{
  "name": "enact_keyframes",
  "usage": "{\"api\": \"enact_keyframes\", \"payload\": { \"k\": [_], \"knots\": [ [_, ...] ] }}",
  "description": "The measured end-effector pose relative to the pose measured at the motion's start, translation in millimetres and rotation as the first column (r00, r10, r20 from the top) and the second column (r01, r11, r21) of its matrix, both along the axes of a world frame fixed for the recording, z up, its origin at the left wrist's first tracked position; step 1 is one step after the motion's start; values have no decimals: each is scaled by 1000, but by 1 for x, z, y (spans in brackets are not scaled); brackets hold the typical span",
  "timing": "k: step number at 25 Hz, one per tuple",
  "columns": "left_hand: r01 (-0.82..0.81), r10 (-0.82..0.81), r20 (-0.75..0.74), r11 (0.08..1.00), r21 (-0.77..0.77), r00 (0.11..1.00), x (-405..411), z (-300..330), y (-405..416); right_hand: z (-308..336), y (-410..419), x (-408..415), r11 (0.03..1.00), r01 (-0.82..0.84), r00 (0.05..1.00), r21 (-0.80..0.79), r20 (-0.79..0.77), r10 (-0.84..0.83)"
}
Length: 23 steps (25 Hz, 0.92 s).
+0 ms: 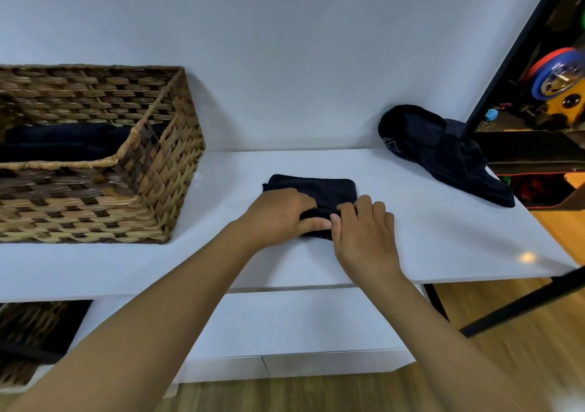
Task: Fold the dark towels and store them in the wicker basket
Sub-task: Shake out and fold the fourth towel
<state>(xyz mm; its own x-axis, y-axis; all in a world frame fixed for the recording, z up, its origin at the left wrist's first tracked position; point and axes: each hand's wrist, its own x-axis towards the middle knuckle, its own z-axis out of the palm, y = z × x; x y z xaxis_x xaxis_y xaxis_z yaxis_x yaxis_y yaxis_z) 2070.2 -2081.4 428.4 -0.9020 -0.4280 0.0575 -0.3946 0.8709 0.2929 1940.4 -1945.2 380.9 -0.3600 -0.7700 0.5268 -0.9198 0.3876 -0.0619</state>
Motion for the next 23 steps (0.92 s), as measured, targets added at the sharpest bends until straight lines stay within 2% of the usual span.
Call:
{"api": "enact_keyframes", "payload": {
  "k": [3,5,8,10,13,17,18,19,20,21,22,23],
  "knots": [
    [-47,49,-12,992,116,999,-15,1,-10,-4,0,-2,1000,-4,999,-29,37,5],
    [-99,101,-13,989,110,995,-24,-2,-19,-3,-8,-3,999,-3,997,-50,81,7],
    [-118,140,-170,984,129,976,-23,-11,-23,10,-21,-10,999,16,985,-31,174,-10],
    [-159,161,-233,987,27,959,-20,-15,-18,22,-27,-13,996,24,953,83,299,-48],
    [-227,159,-258,938,-263,953,-9,-25,0,34,-34,-20,970,5,862,242,491,-127],
    [-149,71,-203,902,-404,977,22,-35,20,52,-37,-22,932,-87,708,351,680,-190],
    [-126,58,-175,905,-407,983,27,-31,21,55,-36,-19,909,-119,703,399,681,-206],
    [-108,56,-146,919,-380,988,30,-24,21,55,-35,-15,877,-129,754,463,620,-216],
    [-94,61,-110,939,-330,992,31,-14,20,53,-33,-8,855,-100,848,509,493,-194],
    [-80,61,-79,959,-273,995,30,-7,18,45,-29,0,871,-30,938,490,314,-145],
    [-66,54,-61,975,-212,997,27,-1,14,37,-25,8,932,32,978,361,181,-104],
    [-63,59,-34,989,-135,998,25,3,10,32,-21,18,969,68,988,237,118,-98]
  ]
}}
